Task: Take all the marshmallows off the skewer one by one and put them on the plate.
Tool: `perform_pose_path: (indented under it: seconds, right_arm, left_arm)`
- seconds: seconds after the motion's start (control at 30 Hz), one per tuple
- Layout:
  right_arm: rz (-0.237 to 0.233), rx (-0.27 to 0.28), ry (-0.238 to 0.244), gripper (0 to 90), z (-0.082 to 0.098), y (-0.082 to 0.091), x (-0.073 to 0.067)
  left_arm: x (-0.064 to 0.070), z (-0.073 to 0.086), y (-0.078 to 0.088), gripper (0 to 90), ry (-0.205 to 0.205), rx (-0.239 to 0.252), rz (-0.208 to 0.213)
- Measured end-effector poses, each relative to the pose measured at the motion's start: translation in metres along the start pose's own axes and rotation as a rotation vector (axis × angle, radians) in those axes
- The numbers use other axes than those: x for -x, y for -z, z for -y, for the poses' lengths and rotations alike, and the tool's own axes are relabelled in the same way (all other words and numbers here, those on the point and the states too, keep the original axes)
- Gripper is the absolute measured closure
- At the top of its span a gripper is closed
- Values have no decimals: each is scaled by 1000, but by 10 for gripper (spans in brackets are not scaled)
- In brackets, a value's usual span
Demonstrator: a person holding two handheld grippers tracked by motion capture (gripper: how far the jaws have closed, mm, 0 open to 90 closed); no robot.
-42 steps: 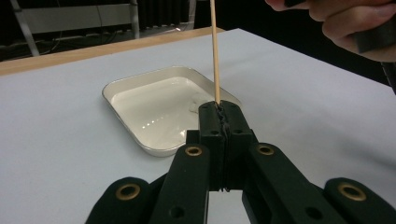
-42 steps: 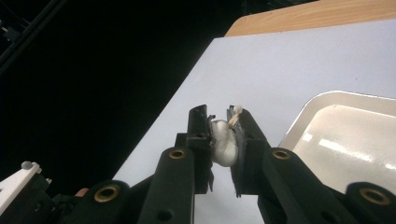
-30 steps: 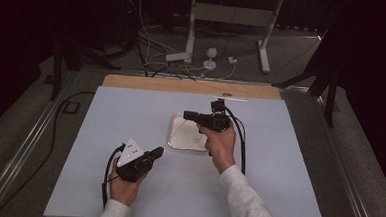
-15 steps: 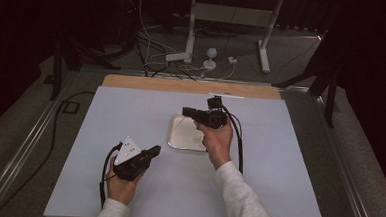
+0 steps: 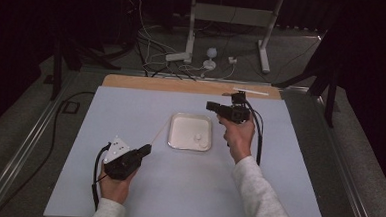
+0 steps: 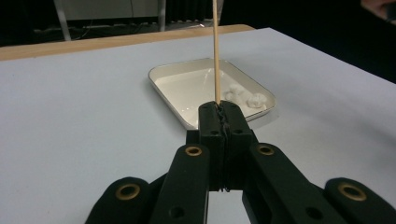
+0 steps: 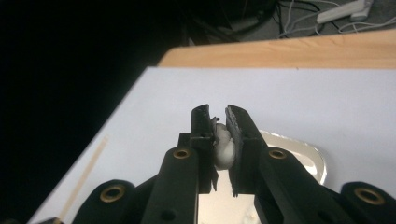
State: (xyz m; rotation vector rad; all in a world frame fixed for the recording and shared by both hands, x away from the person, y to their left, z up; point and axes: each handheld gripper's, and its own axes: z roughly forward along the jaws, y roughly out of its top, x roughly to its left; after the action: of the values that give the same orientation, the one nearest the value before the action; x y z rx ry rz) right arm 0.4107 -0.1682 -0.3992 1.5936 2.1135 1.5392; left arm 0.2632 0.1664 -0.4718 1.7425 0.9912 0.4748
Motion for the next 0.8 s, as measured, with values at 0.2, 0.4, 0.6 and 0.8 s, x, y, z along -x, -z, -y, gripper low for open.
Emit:
perform_pose_path:
  seconds: [0.2, 0.4, 0.6, 0.8]
  right_arm:
    - [28, -45, 29, 821, 13, -13, 6]
    - [46, -94, 55, 813, 23, -23, 12]
    - [60, -140, 71, 804, 31, -30, 17]
    - [77, -168, 102, 796, 34, -36, 16]
  left_arm:
    - [-2, 1, -1, 900, 23, 5, -3]
    - [0, -1, -5, 900, 57, 3, 5]
    - [2, -7, -8, 900, 70, 8, 6]
    - [3, -15, -11, 900, 62, 9, 3]
